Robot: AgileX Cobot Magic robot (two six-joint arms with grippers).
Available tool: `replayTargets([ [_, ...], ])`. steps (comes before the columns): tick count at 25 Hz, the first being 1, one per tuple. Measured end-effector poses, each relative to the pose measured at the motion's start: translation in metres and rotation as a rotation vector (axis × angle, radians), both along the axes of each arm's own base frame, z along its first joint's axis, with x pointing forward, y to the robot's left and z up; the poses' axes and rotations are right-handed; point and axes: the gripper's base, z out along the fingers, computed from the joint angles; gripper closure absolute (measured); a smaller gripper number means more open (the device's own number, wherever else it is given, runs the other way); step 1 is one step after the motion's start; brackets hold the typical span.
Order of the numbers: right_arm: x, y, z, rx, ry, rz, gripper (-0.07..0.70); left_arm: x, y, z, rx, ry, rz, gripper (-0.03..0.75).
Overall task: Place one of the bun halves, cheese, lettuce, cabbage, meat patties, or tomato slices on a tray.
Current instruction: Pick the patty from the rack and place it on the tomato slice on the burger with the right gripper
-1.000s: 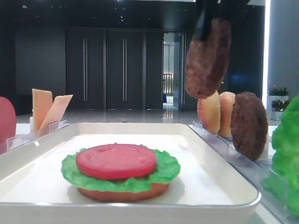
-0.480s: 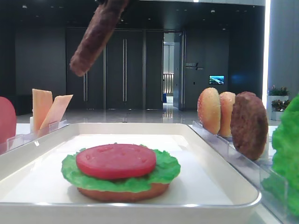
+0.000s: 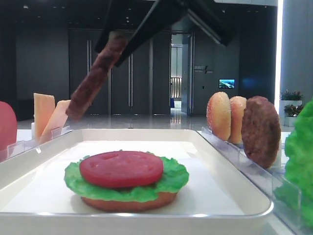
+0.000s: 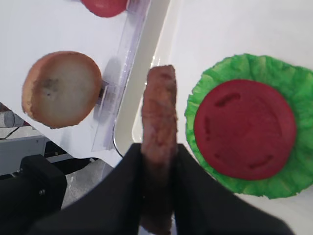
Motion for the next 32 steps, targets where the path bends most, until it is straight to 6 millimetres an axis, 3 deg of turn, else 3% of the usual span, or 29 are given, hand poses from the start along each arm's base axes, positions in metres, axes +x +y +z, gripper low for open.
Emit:
replayTargets([
  [12, -0.003, -0.006, -0.021, 0.010, 0.058, -0.056, 0.507, 0.000, 0.000, 0.000, 0.000, 0.000, 0.000, 0.715],
  [28, 0.000, -0.005, -0.018, 0.062, -0.004, 0.002, 0.509, 0.000, 0.000, 0.000, 0.000, 0.000, 0.000, 0.715],
  [32, 0.001, -0.002, -0.027, 0.047, 0.019, 0.024, 0.509, 0.000, 0.000, 0.000, 0.000, 0.000, 0.000, 0.715],
])
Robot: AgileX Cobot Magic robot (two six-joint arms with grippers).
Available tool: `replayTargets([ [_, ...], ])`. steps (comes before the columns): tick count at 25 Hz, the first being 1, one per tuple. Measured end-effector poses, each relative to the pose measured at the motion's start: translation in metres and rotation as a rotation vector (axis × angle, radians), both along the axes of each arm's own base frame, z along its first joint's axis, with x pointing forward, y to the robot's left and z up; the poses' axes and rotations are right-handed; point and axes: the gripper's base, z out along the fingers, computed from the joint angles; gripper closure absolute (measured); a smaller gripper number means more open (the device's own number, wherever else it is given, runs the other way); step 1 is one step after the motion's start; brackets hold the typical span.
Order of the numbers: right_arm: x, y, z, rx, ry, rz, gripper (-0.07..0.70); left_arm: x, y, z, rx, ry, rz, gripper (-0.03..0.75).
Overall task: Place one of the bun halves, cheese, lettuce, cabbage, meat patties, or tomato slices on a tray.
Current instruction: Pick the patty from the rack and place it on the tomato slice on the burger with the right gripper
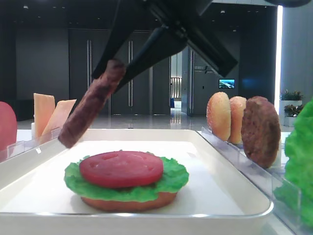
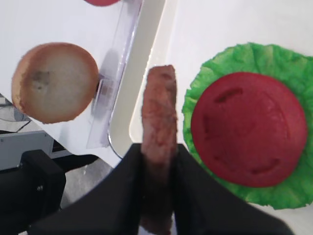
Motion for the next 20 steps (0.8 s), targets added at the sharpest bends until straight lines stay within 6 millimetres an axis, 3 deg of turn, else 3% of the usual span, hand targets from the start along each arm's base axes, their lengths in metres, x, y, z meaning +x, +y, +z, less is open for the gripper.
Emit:
replayTargets([
  [4, 0.0013, 0.0017, -0.0091, -0.015, 0.020, 0.019, 0.509, 0.0000, 0.0000, 0.0000, 0.000, 0.000, 0.000, 0.715],
  [20, 0.0086, -0.0051, -0.0092, -0.018, 0.013, 0.005, 0.509, 0.0000, 0.0000, 0.0000, 0.000, 0.000, 0.000, 0.715],
])
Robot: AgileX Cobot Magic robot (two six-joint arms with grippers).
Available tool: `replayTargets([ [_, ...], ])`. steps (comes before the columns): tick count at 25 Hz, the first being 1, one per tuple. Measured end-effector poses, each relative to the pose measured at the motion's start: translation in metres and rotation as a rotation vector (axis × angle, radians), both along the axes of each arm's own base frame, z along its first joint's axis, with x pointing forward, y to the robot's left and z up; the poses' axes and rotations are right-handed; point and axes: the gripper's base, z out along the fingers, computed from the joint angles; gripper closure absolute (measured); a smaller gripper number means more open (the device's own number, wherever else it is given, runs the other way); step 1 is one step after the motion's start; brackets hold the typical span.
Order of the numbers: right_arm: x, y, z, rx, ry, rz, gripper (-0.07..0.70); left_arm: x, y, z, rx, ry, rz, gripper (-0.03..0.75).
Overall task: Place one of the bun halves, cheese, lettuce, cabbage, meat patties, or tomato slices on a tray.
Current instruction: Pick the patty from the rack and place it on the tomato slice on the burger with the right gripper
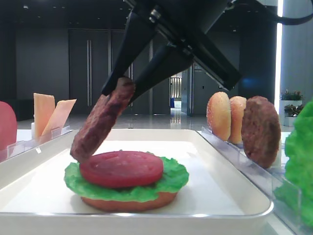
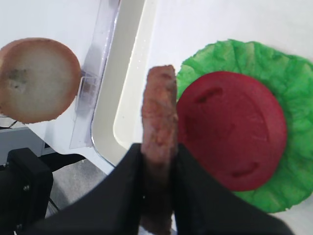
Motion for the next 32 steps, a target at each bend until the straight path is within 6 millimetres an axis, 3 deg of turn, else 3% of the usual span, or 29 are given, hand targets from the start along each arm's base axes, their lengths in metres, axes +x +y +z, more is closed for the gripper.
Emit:
replayTargets([
  [32, 0.0009, -0.0014, -0.0006, -0.012, -0.014, 0.012, 0.509, 0.0000, 0.0000, 0.0000, 0.000, 0.000, 0.000, 0.715],
])
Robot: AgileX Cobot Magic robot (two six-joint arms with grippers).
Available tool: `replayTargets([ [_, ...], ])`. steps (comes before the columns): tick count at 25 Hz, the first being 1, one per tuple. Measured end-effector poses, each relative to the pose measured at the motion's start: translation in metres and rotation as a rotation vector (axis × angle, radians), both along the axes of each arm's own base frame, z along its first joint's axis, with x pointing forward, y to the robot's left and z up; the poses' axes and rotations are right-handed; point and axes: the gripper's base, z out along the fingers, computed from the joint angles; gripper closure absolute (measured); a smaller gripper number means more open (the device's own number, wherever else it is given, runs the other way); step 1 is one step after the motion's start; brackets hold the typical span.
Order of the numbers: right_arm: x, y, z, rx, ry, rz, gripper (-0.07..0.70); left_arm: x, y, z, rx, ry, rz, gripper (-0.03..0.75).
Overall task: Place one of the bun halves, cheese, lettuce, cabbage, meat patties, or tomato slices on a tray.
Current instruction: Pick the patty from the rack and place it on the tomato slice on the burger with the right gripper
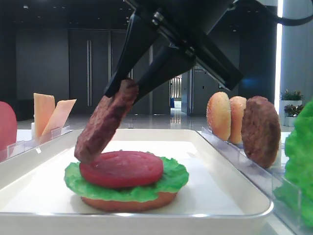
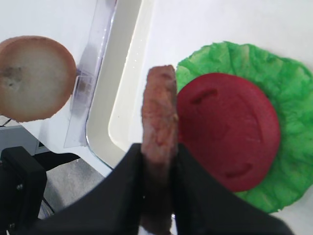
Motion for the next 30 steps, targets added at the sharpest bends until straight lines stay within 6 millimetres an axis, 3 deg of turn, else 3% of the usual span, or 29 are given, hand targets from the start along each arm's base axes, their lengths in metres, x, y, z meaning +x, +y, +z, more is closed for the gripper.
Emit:
replayTargets([
  [30, 0.0005, -0.0008, -0.0001, -0.002, 0.001, 0.001, 0.510, 0.0000, 0.0000, 0.0000, 0.000, 0.000, 0.000, 0.715],
])
